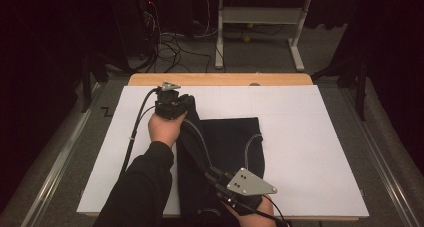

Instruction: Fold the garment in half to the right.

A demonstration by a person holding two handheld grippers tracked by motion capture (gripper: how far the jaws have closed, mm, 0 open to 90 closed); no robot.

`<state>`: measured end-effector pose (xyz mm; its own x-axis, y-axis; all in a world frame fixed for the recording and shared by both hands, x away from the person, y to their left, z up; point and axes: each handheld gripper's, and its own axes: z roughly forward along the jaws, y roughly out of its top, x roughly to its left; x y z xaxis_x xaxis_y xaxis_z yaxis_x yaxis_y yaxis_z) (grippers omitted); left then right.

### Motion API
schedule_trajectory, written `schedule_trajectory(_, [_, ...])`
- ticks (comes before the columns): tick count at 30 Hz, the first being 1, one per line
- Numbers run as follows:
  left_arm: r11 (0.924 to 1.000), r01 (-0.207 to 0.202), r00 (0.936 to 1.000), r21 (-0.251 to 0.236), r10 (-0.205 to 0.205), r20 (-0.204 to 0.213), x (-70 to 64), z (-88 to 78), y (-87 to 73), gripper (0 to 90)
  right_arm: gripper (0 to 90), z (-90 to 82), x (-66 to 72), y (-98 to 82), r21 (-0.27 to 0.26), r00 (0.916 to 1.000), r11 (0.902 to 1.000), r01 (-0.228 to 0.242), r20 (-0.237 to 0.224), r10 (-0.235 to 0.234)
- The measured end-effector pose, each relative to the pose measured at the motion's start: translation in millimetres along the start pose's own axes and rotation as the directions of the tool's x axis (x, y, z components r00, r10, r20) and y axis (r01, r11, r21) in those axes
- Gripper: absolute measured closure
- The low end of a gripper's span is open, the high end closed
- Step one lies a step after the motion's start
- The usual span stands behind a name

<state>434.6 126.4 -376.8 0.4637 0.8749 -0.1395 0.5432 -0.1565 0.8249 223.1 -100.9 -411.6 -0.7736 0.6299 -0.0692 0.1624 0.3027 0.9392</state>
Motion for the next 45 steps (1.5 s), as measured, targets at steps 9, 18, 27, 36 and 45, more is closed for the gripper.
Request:
schedule_trajectory(9, [0.9998,-0.019,0.9997,0.008,0.019,0.014,-19.5,15.5,3.1,74.7,76.7,-9.7,-9.0,-10.7,0.019,0.9997,0.9998,-0.007,0.023,0.006])
schedule_trajectory(18, [0.9991,-0.033,0.999,0.025,0.032,0.03,-36.1,34.0,1.8,74.7,76.6,-18.9,-16.9,-22.4,0.043,0.9987,0.9989,-0.018,0.049,0.016])
schedule_trajectory(27, [0.9988,-0.042,0.9977,0.027,0.04,0.054,-52.8,50.1,0.4,74.7,76.6,-26.4,-22.4,-30.7,0.058,0.9971,0.9979,-0.028,0.073,0.024])
schedule_trajectory(36, [0.9983,-0.039,0.996,0.042,0.036,0.082,-69.2,65.9,-3.5,74.6,76.2,-43.4,-33.1,-43.4,0.084,0.9938,0.9954,-0.047,0.104,0.038])
schedule_trajectory(45, [0.9953,-0.05,0.9948,0.083,0.042,0.093,-85.2,82.5,-10.4,73.6,76.1,-53.1,-36.9,-61.0,0.143,0.9899,0.9867,-0.076,0.13,0.058])
